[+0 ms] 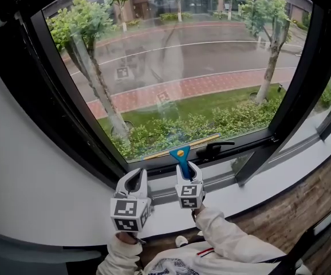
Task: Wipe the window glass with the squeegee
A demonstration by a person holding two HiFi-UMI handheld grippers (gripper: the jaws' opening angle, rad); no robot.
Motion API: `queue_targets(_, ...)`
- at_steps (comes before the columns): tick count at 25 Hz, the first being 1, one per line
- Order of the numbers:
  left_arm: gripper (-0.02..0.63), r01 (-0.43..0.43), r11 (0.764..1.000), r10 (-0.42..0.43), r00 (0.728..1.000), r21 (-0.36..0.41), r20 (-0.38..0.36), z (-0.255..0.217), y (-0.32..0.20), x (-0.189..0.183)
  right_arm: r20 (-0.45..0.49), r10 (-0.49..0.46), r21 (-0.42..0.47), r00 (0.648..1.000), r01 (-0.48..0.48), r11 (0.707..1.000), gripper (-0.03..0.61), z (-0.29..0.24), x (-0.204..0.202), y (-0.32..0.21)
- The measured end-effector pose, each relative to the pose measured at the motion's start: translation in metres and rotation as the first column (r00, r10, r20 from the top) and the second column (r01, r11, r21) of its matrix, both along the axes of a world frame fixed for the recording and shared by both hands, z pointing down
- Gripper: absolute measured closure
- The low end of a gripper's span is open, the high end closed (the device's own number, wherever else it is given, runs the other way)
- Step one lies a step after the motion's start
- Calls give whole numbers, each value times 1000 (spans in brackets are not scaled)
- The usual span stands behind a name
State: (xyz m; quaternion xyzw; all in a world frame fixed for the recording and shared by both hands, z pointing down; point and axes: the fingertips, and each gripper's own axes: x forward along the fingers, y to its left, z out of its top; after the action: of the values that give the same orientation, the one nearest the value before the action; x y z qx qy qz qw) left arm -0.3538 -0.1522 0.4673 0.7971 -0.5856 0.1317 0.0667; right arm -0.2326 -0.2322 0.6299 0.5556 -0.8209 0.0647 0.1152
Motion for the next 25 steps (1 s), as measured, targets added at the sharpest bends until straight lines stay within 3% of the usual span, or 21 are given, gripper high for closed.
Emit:
queue_targets(10, 614, 0, 1000, 0, 999, -2, -43, 7, 4, 3, 36, 7, 81, 999, -10, 997, 440, -52, 14, 13)
queue_targets(18, 614, -42, 999, 45, 994, 33, -100, 18, 10, 29, 51, 32, 106, 998, -37, 994, 440, -86, 56, 38)
queue_targets(25, 614, -54, 998, 59, 993, 44, -106, 31, 18, 57, 84, 52, 125, 995, -62, 990, 440, -122, 99, 49)
